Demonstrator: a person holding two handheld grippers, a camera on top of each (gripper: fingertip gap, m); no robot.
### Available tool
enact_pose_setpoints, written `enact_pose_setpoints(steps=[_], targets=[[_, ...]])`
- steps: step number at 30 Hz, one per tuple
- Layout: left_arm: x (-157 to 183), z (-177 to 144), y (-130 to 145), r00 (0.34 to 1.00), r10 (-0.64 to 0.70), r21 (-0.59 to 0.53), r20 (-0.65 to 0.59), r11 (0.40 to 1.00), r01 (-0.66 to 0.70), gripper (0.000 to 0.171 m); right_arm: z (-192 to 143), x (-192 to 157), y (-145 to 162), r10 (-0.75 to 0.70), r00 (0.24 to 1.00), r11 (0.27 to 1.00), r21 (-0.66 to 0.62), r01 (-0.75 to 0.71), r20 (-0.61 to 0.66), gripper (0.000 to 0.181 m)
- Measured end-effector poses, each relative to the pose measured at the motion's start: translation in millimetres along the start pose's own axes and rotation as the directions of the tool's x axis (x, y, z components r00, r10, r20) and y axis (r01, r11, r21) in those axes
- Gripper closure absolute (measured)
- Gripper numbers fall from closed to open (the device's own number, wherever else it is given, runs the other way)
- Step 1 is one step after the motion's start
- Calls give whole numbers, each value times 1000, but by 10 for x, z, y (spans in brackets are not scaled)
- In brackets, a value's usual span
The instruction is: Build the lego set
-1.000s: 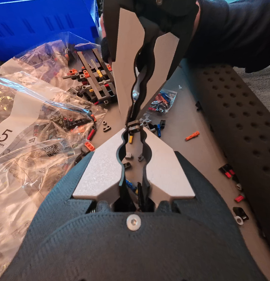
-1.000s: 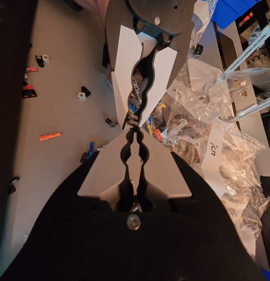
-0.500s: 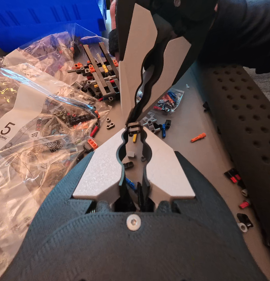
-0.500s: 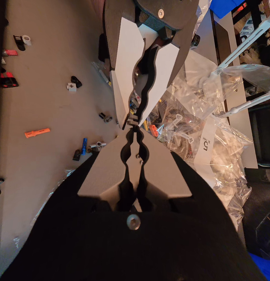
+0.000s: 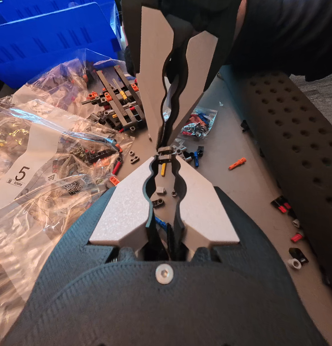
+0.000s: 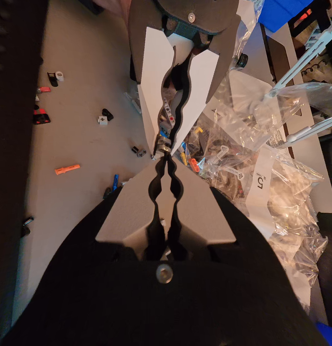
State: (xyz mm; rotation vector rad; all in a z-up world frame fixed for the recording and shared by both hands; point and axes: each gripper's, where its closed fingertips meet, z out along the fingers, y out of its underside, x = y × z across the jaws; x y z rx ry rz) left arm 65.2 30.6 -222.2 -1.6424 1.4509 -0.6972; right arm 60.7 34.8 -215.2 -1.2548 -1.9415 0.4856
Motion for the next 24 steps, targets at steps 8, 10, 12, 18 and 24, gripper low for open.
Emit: enact_pose_setpoints(steps=[8, 10, 12, 18, 24], targets=[[-110, -291, -112, 1000, -13, 47, 25, 999, 12, 158, -174, 106, -11, 88, 996, 994, 71, -88, 1, 181], [74, -108, 40, 998, -21, -21, -62, 1000, 20, 158, -76, 56, 142, 83, 996, 997, 5, -83, 20, 181], [152, 7, 233, 996, -8, -118, -87, 993, -2, 158, -41, 24, 166, 92, 994, 996, 10, -92, 51, 181], [153, 84, 284, 996, -31, -140, -87, 990, 19, 148, 31, -60, 122, 49, 996, 999, 13, -50, 74, 180], [112, 112, 160, 997, -48, -79, -60, 996, 43, 137, 77, -50, 146, 17, 999, 1000, -12, -16, 47, 180]])
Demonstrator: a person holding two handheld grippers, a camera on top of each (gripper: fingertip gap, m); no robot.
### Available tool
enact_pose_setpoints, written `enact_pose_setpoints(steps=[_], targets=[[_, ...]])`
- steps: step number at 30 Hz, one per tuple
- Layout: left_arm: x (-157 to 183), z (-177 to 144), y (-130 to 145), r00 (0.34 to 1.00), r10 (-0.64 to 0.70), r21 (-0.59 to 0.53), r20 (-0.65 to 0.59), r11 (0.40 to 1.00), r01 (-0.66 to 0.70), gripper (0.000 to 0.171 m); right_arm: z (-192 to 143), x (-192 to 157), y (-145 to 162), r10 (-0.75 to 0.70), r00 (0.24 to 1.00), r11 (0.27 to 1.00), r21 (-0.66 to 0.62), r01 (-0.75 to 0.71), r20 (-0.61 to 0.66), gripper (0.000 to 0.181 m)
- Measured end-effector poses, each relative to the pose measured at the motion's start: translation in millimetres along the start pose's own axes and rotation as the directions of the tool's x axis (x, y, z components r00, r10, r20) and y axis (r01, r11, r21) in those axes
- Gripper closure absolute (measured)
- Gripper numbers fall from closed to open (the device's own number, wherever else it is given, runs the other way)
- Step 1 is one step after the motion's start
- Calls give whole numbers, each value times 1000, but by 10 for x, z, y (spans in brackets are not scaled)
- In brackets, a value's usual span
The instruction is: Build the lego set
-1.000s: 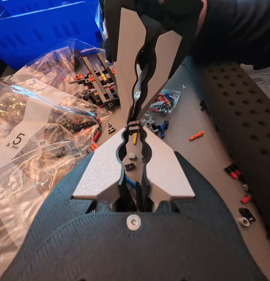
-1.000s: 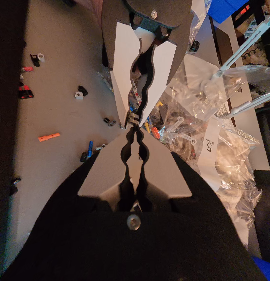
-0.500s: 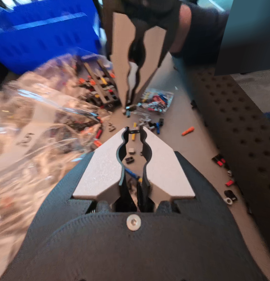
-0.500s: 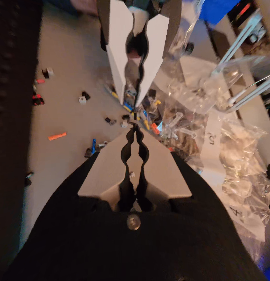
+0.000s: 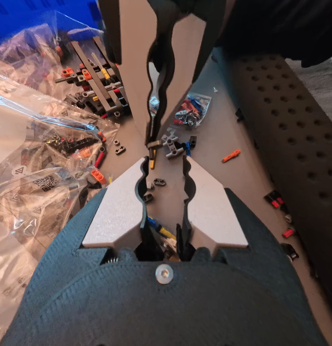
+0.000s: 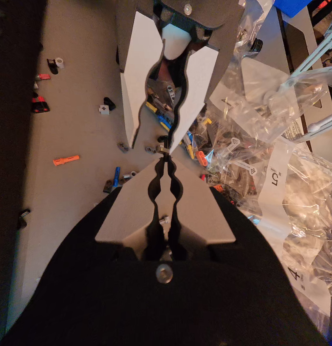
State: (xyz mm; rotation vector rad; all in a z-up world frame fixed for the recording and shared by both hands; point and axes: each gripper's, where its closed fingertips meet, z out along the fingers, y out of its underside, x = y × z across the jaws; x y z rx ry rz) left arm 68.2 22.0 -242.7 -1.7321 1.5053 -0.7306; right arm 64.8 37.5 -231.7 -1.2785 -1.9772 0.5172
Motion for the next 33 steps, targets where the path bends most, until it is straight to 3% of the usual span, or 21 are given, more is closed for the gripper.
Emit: enact_pose_setpoints(steps=[7, 16, 24, 33], targets=[[-98, -12, -139, 995, -98, 99, 10, 990, 97, 151, 34, 10, -54, -54, 998, 999, -10, 53, -42, 180], [-192, -16, -130, 988, -144, 87, 54, 987, 139, 155, 40, 105, -25, -74, 991, 996, -55, 68, -115, 180], [-300, 18, -64, 978, -2, -11, 208, 1000, 4, 157, 73, 173, 46, -6, 991, 996, -91, -7, -132, 180], [-241, -14, -98, 981, 53, -14, 188, 999, -52, 158, 30, 125, 0, 17, 996, 999, -48, -21, -90, 180]])
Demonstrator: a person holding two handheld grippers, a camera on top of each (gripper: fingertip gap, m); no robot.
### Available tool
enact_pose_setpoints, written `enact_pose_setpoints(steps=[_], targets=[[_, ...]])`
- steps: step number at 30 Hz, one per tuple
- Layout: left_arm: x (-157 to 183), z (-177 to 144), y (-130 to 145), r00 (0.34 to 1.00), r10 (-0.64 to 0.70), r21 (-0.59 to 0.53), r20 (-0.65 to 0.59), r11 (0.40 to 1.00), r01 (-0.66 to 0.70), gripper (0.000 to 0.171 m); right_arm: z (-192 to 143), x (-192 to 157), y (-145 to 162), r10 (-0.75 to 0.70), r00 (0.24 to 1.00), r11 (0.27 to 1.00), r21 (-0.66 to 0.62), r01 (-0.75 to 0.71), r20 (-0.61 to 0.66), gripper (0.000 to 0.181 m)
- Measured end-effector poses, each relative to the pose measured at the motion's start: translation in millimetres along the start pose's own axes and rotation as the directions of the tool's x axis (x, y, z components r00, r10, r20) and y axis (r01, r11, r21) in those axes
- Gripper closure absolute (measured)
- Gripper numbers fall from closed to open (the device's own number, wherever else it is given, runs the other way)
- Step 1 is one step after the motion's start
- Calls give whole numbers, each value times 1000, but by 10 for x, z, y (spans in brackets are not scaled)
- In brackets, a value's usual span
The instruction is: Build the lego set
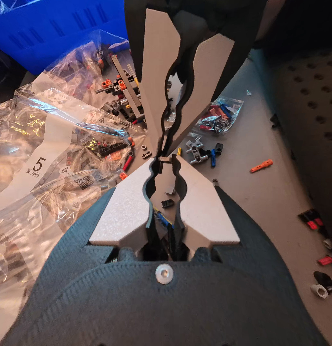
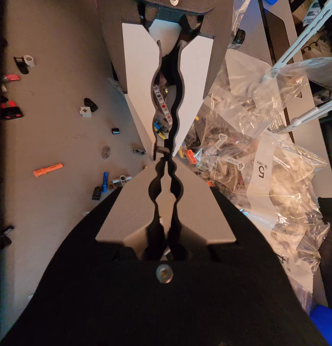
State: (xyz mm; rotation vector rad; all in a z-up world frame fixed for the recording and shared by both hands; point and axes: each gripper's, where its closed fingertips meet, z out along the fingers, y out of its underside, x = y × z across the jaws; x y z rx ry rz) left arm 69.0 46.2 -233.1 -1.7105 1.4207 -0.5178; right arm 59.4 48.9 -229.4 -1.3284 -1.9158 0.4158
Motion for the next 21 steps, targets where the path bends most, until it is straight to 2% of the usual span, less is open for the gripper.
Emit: enact_pose_setpoints(steps=[8, 9, 11, 12, 13, 14, 17, 21], targets=[[48, -50, -51, 999, -4, 32, -40, 999, 5, 159, -56, -29, -43, 6, 1000, 1000, 26, -7, 26, 181], [49, -53, -48, 999, -2, 29, -38, 1000, 3, 159, -58, -15, 0, 5, 1000, 1000, 3, -5, 18, 181], [-121, -144, 137, 999, 12, -53, 44, 999, -10, 158, -106, 125, 323, 8, 999, 992, -123, -13, -45, 181], [-201, -248, 119, 998, -37, -1, 54, 999, 38, 158, -168, 137, 283, 68, 997, 996, -50, -69, -22, 181], [-233, -349, -26, 994, -103, 109, 26, 989, 99, 159, -255, 138, 94, 107, 994, 992, 69, -107, 11, 181], [-261, -393, -114, 994, -106, 143, 30, 985, 100, 159, -299, 150, -16, 106, 994, 988, 108, -107, 10, 181], [-199, -284, -155, 997, 7, 96, 73, 995, -14, 158, -213, 83, -25, 88, 996, 992, 85, -89, 11, 181], [-160, -185, -140, 981, 127, 46, 149, 990, -135, 158, -177, 159, -4, 237, 969, 960, 135, -244, 67, 181]])
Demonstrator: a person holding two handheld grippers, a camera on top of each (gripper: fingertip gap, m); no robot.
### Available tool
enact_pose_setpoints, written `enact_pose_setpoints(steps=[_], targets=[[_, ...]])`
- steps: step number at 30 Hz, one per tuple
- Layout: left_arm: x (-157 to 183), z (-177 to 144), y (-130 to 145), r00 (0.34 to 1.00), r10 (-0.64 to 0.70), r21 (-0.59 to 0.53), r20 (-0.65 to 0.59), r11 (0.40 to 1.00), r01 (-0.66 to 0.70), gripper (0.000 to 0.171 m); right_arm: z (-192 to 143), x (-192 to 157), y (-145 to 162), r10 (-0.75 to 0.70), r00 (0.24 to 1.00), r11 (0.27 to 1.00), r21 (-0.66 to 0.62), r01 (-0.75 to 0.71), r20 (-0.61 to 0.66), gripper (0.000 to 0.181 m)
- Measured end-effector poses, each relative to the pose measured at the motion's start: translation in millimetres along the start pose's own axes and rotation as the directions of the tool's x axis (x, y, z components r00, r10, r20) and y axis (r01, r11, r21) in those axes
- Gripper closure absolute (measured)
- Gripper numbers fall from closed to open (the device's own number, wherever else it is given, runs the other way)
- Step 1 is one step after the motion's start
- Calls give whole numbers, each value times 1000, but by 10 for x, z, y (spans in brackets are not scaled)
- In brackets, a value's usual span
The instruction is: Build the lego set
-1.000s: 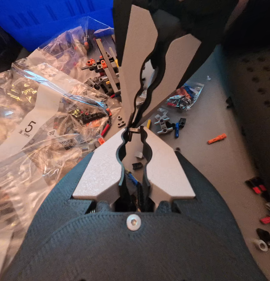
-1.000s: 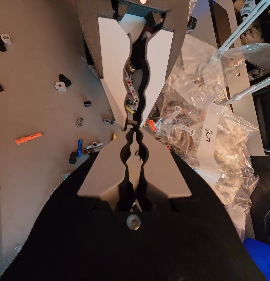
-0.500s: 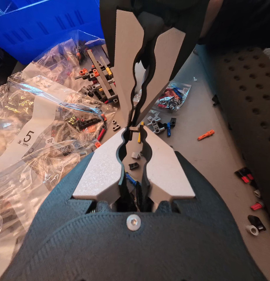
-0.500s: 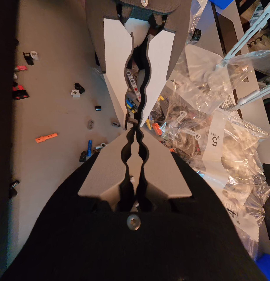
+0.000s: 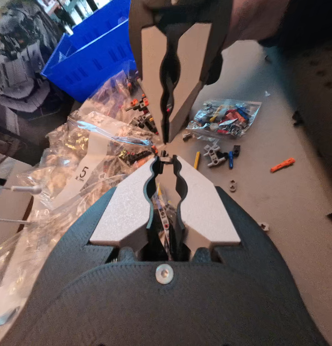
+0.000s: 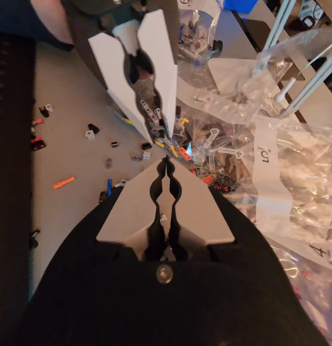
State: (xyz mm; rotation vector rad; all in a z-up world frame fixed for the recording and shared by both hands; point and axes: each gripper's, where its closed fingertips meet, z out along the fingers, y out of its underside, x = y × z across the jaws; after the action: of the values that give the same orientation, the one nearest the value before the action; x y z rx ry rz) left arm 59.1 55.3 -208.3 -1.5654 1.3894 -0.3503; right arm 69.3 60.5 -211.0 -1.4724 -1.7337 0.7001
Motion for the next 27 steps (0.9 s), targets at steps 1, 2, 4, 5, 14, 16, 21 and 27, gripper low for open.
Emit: enact_pose_setpoints(steps=[1, 2, 4, 5, 14, 16, 21, 27], targets=[[13, 14, -29, 1000, 27, 0, 9, 1000, -27, 158, 9, -6, -16, 14, 1000, 1000, 10, -14, 9, 181], [8, 35, -28, 996, 77, -21, 36, 997, -76, 158, 21, -28, -44, 31, 999, 999, 25, -32, 26, 181], [19, 76, -29, 989, 137, -43, 63, 990, -135, 158, 68, -25, -18, 55, 998, 998, 5, -55, 29, 179], [32, 92, -39, 988, 139, -39, 63, 990, -137, 158, 95, -9, 26, 46, 999, 999, -22, -46, 13, 174], [15, 169, 36, 975, 199, -113, 101, 976, -187, 158, 141, 15, 63, 2, 999, 997, -78, -5, -39, 180], [13, 182, 61, 969, 224, -137, 109, 968, -208, 157, 151, 33, 83, 0, 998, 995, -98, -5, -57, 178], [2, 202, 107, 952, 283, -187, 119, 948, -258, 158, 175, 36, 114, 1, 997, 991, -132, -10, -71, 178], [2, 234, 134, 936, 329, -219, 128, 930, -297, 157, 159, 32, 131, 13, 998, 989, -149, -24, -69, 177]])
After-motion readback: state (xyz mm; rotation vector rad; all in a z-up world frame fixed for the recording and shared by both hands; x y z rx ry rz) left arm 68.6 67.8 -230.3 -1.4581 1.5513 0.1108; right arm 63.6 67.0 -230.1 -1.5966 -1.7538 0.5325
